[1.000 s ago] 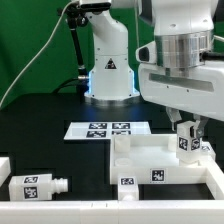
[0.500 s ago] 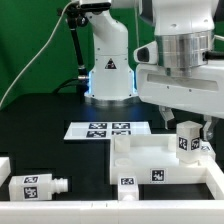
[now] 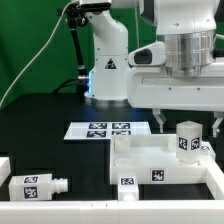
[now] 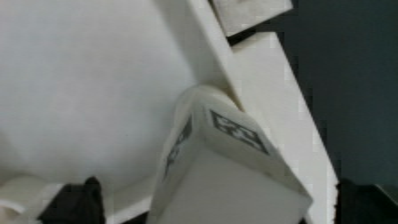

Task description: Assemble one leg

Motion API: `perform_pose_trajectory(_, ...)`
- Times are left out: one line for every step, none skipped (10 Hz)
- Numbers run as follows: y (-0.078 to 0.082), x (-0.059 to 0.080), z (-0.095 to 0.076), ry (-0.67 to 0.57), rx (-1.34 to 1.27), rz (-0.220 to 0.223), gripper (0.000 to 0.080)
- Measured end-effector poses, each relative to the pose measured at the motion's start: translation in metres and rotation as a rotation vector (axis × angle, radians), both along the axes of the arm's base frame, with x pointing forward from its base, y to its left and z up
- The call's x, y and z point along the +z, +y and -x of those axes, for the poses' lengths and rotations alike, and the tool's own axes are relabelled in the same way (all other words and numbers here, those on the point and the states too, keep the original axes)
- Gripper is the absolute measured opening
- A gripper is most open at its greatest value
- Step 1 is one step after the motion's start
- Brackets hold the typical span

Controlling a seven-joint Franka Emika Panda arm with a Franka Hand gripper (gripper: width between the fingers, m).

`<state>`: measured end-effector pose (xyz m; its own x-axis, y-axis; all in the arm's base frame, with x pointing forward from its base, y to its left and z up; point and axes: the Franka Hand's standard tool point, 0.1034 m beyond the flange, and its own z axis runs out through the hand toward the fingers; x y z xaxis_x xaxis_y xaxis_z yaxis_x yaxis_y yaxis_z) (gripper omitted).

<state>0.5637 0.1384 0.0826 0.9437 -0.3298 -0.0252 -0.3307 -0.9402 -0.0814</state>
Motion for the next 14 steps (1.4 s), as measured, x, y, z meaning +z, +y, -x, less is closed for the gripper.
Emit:
perform_pose_trajectory(0.000,0.000,0.000,-0.005,0.058,0.006,0.0649)
perform_pose_trajectory(0.004,-0.001,0.001,-0.018,0.174,0.045,0.0649)
perform_pose_trajectory(0.007,-0.001,0.003,-0.024,0.258,0.054,0.0649)
perform_pose_trajectory(0.010,-0.001,0.003,-0.029,0.331,0.063,0.0649)
perform_pose_trajectory(0.011,0.000,0.002,-0.038,0.478,0.087,0.0649)
perform_pose_trajectory(0.010,0.001,0.001,-0.040,0.622,0.096,0.0649)
perform_pose_trajectory(0.006,0.001,-0.001,-0.038,0.725,0.096,0.0649)
perform_pose_trajectory(0.004,0.000,-0.004,-0.041,0.799,0.098,0.0649)
perform_pose_trajectory(0.003,0.000,-0.005,-0.045,0.876,0.100,0.0649)
perform_pose_trajectory(0.003,0.000,-0.006,-0.048,0.920,0.101,0.0647)
perform_pose_trajectory(0.003,0.000,-0.006,-0.048,0.925,0.100,0.0647)
perform_pose_trajectory(0.003,0.000,-0.006,-0.048,0.923,0.100,0.0475)
perform_pose_trajectory(0.003,0.000,-0.006,-0.048,0.923,0.100,0.0337)
perform_pose_trajectory(0.003,0.000,-0.006,-0.048,0.922,0.100,0.0284)
